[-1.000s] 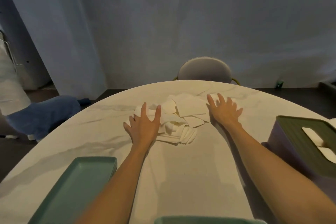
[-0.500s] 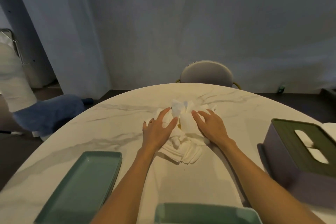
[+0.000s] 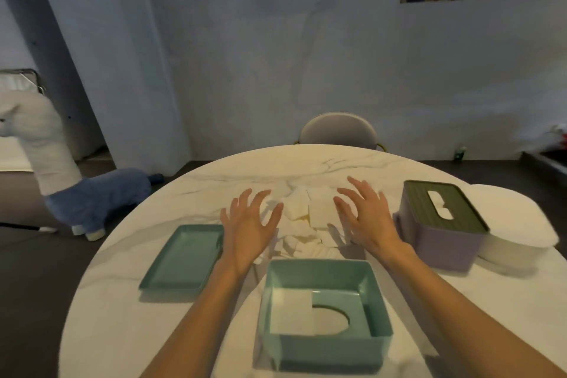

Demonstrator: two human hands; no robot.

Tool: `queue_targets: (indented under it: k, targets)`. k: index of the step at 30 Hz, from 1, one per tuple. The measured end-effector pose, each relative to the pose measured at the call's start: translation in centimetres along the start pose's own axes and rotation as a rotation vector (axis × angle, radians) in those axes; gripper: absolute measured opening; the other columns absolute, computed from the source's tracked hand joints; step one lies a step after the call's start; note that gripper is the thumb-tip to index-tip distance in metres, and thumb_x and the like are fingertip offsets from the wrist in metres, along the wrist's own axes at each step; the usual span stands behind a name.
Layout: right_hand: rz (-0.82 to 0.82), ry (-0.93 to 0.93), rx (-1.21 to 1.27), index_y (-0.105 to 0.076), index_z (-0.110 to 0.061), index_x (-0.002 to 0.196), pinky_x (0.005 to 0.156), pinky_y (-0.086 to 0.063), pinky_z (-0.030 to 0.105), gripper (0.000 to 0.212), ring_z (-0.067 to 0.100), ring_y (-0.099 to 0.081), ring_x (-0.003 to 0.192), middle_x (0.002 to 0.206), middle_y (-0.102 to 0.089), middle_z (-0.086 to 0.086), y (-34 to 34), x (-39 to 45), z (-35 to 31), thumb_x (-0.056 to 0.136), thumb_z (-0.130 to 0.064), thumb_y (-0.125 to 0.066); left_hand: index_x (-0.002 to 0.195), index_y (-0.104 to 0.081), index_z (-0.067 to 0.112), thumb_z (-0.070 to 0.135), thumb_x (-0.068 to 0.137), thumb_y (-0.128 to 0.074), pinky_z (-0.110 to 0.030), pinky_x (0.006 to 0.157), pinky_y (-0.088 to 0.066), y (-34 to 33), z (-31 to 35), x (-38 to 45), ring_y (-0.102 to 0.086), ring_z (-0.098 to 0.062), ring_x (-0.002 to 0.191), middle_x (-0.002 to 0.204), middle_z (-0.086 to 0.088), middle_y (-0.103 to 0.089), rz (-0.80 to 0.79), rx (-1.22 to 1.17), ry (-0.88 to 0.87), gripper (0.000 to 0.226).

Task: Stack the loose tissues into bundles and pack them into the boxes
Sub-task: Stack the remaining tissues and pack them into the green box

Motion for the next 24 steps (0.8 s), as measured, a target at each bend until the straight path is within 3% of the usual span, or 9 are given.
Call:
queue_targets:
  k: [2, 3, 5, 8, 13, 15, 17, 20, 24]
  targets:
    - [0.047, 0.214, 0.142, -0.071, -0.026, 0.112, 0.101, -0.049, 0.053, 0.028, 0.019, -0.06, 0.119, 0.127, -0.067, -0.003, 2.0, -1.4, -3.1, 0.105, -0.04, -0.049, 0.09, -0.072, 0.036, 0.066, 0.092, -0.049, -0.04, 0.093, -0.048, 2.6, 0.2, -1.7, -0.066, -0.019, 0.1, 0.113, 0.007, -0.07, 0.155, -0.099, -0.077, 0.038]
    - [-0.051, 0.217, 0.251, -0.073, -0.024, 0.105, 0.092, -0.054, 0.046, 0.028, 0.014, -0.065, 0.105, 0.112, -0.073, -0.005, 2.1, -2.1, -4.0, 0.106, -0.038, -0.05, 0.076, -0.069, 0.032, 0.058, 0.095, -0.056, -0.035, 0.081, -0.05, 3.0, 0.1, -2.3, -0.067, -0.015, 0.083, 0.095, 0.01, -0.072, 0.135, -0.212, -0.094, 0.034]
    - [-0.382, 0.104, 0.503, -0.077, -0.02, 0.099, 0.088, -0.057, 0.034, 0.038, 0.012, -0.07, 0.09, 0.096, -0.077, -0.008, 1.5, -4.0, -5.8, 0.106, -0.04, -0.046, 0.068, -0.073, 0.026, 0.048, 0.1, -0.06, -0.032, 0.07, -0.052, 2.2, 0.4, -3.8, -0.068, -0.012, 0.068, 0.075, 0.008, -0.075, -0.112, -0.473, -0.025, 0.04]
    - [-0.732, 0.019, 0.595, -0.079, -0.018, 0.108, 0.092, -0.057, 0.026, 0.051, 0.015, -0.072, 0.097, 0.101, -0.077, -0.009, 1.2, -7.2, -7.8, 0.106, -0.046, -0.036, 0.075, -0.082, 0.027, 0.058, 0.093, -0.05, -0.028, 0.077, -0.058, 1.3, 2.4, -6.7, -0.073, -0.014, 0.079, 0.084, 0.001, -0.079, -0.469, -0.636, 0.078, 0.048]
    - [-0.925, -0.023, 0.673, -0.079, -0.013, 0.104, 0.091, -0.059, 0.033, 0.055, 0.03, -0.073, 0.098, 0.103, -0.078, 0.004, 1.7, -10.1, -8.4, 0.1, -0.051, -0.039, 0.081, -0.082, 0.017, 0.066, 0.09, -0.034, -0.023, 0.081, -0.056, 1.2, 3.5, -10.3, -0.073, -0.015, 0.086, 0.091, -0.005, -0.08, -0.735, -0.621, 0.176, 0.069]
    - [-0.933, 0.077, 0.673, -0.077, -0.006, 0.11, 0.092, -0.059, 0.038, 0.051, 0.029, -0.073, 0.095, 0.105, -0.078, 0.007, 1.8, -10.5, -9.0, 0.101, -0.046, -0.047, 0.079, -0.081, 0.014, 0.066, 0.091, -0.033, -0.026, 0.085, -0.058, 1.0, 4.0, -11.5, -0.074, -0.017, 0.083, 0.089, -0.009, -0.079, -0.819, -0.631, 0.181, 0.072]
    - [-0.777, 0.209, 0.573, -0.077, -0.012, 0.112, 0.092, -0.059, 0.035, 0.034, 0.018, -0.073, 0.094, 0.104, -0.078, 0.0, 1.8, -9.6, -9.3, 0.101, -0.037, -0.057, 0.074, -0.081, 0.013, 0.062, 0.096, -0.034, -0.031, 0.086, -0.059, 0.7, 4.5, -12.0, -0.073, -0.021, 0.08, 0.088, -0.014, -0.078, -0.873, -0.684, 0.166, 0.072]
    - [-0.513, 0.294, 0.335, -0.074, -0.028, 0.117, 0.094, -0.057, 0.032, 0.024, 0.007, -0.065, 0.102, 0.114, -0.072, -0.013, 1.0, -8.0, -9.1, 0.094, -0.033, -0.071, 0.074, -0.079, 0.01, 0.057, 0.099, -0.041, -0.031, 0.071, -0.056, 0.7, 4.4, -9.8, -0.067, -0.022, 0.066, 0.078, -0.015, -0.076, -0.692, -0.734, 0.115, 0.066]
    - [-0.498, 0.312, 0.102, -0.062, -0.038, 0.128, 0.101, -0.047, 0.023, 0.046, 0.003, -0.054, 0.116, 0.134, -0.06, -0.019, -1.4, -7.1, -9.7, 0.085, -0.041, -0.077, 0.074, -0.076, 0.006, 0.051, 0.102, -0.05, -0.028, 0.057, -0.042, 1.5, 2.7, -5.8, -0.051, -0.022, 0.055, 0.068, -0.016, -0.069, -0.306, -0.853, 0.134, 0.059]
Point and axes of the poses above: each hand's wrist, its own x-axis towards the middle knuckle, its own y-axis out of the back of the hand, z = x × y, the point moved 9 cm from there along x, towards the middle knuckle
